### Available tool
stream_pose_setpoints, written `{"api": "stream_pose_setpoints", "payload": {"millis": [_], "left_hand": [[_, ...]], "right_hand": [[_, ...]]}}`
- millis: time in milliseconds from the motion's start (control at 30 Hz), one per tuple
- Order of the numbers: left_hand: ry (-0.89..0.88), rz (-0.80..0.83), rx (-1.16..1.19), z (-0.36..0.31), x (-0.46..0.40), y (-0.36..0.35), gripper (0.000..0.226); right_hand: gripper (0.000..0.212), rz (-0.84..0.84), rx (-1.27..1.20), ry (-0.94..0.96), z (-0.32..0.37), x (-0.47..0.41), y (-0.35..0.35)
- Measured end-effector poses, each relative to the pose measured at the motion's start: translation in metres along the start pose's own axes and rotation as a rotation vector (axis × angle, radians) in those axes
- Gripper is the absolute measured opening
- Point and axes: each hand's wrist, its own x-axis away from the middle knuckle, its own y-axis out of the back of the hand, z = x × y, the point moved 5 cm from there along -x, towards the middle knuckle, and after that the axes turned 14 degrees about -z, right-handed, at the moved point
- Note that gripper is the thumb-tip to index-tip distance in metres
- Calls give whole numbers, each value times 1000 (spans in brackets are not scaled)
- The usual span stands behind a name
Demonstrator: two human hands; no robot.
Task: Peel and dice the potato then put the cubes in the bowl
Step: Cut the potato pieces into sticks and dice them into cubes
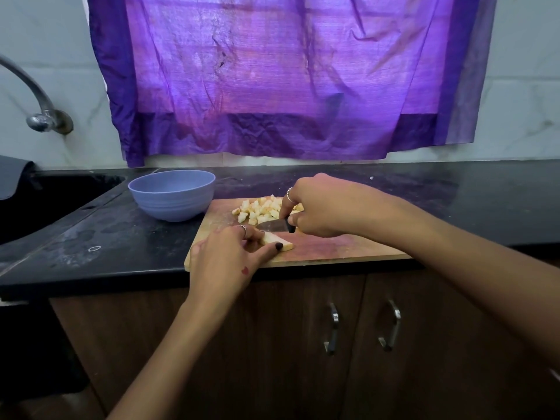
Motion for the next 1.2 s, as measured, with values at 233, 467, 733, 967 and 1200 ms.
{"api": "stream_pose_setpoints", "payload": {"millis": [233, 467, 733, 967, 1200], "left_hand": [[14, 1, -16, 0, 2, 1, 43], [17, 11, -13, -1, 3, 3, 43], [51, 44, -10, -1, 2, 2, 40], [60, 103, -66, -4, -2, -1, 40], [86, 169, -168, -12, -4, 1, 39]], "right_hand": [[31, -12, -19, -7, -3, -3, 2], [30, 30, -1, -5, -3, -5, -1], [27, 80, 3, 0, 3, -11, 5], [22, 118, 76, 86, 15, -10, 1], [23, 155, 116, 113, 13, -2, 8]]}}
